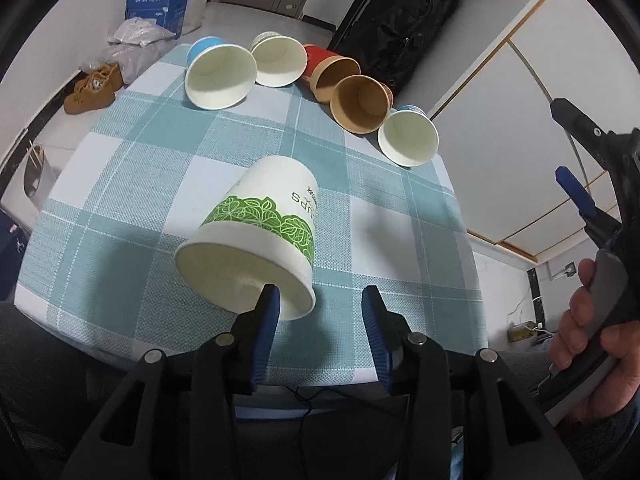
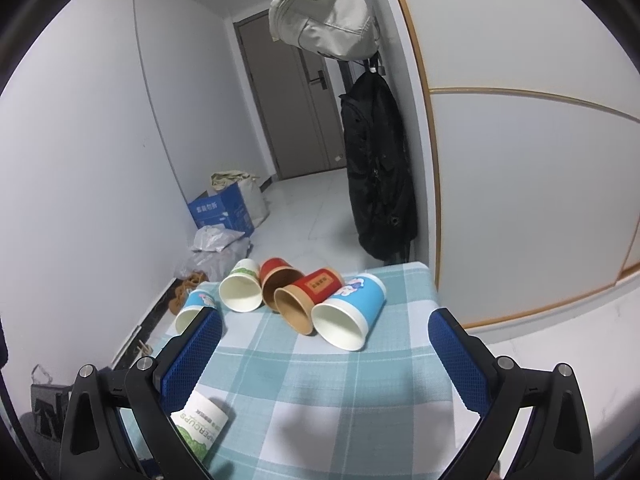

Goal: Flip cup upright

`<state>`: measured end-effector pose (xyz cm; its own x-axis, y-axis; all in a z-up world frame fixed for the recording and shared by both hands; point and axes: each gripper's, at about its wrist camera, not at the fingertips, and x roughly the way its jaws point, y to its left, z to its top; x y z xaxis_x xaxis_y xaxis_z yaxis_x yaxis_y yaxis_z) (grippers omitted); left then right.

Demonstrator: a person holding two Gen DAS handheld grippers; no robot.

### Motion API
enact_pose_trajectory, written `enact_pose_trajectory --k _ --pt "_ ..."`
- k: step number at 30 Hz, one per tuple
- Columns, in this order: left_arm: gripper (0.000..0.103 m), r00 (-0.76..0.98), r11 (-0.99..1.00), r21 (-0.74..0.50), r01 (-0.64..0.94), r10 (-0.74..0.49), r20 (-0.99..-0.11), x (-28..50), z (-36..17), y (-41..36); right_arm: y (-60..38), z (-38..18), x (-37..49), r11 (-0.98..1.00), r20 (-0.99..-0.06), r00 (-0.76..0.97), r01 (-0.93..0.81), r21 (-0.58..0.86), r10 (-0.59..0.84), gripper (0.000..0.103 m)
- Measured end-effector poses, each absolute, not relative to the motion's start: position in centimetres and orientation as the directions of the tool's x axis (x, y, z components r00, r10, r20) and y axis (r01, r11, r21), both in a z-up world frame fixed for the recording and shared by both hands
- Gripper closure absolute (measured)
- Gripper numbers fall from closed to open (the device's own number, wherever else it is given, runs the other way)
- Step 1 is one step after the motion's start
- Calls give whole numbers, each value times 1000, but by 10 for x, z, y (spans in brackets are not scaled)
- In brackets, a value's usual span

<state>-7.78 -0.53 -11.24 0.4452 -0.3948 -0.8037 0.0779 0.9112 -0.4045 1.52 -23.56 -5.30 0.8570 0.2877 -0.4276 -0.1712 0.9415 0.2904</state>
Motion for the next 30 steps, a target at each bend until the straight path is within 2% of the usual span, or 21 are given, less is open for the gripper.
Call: enact_pose_trajectory --k 5,8,14,18,20,24,25,26,28,30 --pt "66 466 919 -381 98 -381 -799 -83 -105 -6 -237 -54 16 941 -432 855 -166 296 286 0" --pt "66 453 907 -411 97 -408 -793 -87 -99 -2 -237 -53 14 944 -423 862 -163 286 277 0" --pt "66 534 887 -437 150 -445 -719 -103 -59 15 -238 -51 11 941 -412 866 -168 293 283 0" --pt "66 635 907 -391 157 -396 -664 -97 -25 31 -236 -51 10 938 -410 862 -182 296 297 0" --pt "58 684 925 -348 151 -352 -639 -89 -9 42 -232 -51 8 938 -409 860 -196 286 305 0" --pt "57 754 961 -260 99 -243 -610 -73 9 64 -224 -45 -4 939 -377 870 -235 252 319 0" --pt "54 766 968 -237 85 -215 -606 -70 11 68 -223 -44 -8 935 -369 869 -249 253 331 0" --pt "44 776 974 -216 69 -189 -602 -67 10 71 -222 -44 -11 930 -367 865 -259 259 343 0" --pt "35 797 981 -189 39 -145 -586 -62 8 78 -218 -48 -14 920 -377 850 -278 275 369 0" --pt "35 827 985 -172 4 -100 -554 -58 4 82 -213 -54 -17 913 -400 831 -286 291 388 0"
